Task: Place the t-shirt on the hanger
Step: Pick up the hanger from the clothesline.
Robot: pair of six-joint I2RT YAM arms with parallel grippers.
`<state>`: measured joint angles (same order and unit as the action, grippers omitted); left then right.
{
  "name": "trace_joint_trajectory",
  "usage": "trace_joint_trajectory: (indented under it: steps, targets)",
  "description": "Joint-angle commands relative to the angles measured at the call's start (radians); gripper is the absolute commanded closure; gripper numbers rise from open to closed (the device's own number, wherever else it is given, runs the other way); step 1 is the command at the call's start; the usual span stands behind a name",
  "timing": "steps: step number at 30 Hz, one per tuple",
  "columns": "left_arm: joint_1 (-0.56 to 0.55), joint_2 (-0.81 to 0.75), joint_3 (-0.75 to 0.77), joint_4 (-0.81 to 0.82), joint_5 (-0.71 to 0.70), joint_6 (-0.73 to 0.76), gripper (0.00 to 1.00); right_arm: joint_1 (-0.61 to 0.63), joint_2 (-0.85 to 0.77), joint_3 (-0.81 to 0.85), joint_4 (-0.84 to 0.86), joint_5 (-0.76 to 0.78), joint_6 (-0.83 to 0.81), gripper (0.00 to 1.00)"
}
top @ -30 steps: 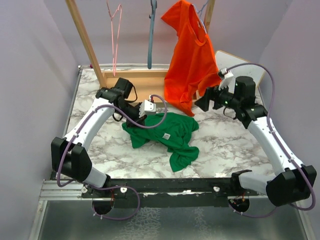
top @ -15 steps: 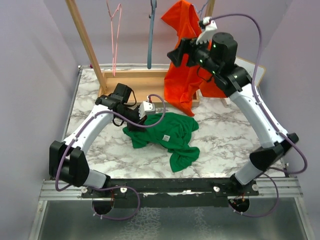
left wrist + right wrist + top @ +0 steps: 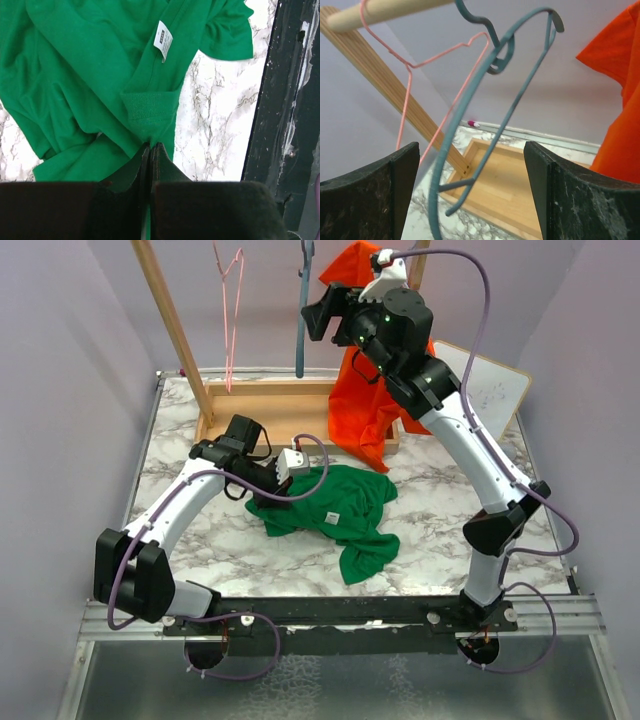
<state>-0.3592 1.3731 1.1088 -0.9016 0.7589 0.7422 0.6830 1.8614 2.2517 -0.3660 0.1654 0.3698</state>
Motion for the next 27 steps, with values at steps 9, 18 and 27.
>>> trace_joint_trajectory:
  steps: [9, 18, 27]
  targets:
    - [0.005, -0.023, -0.020, 0.033, 0.044, 0.004, 1.00, 0.064, 0.135, 0.123, 0.012, 0.159, 0.007, 0.16]
    - [0.005, -0.025, -0.035, 0.044, 0.062, -0.003, 1.00, 0.064, 0.163, 0.158, -0.051, 0.294, -0.059, 0.19]
    - [0.004, -0.012, -0.040, 0.057, 0.079, -0.015, 1.00, 0.064, 0.131, 0.110, -0.014, 0.355, -0.133, 0.22]
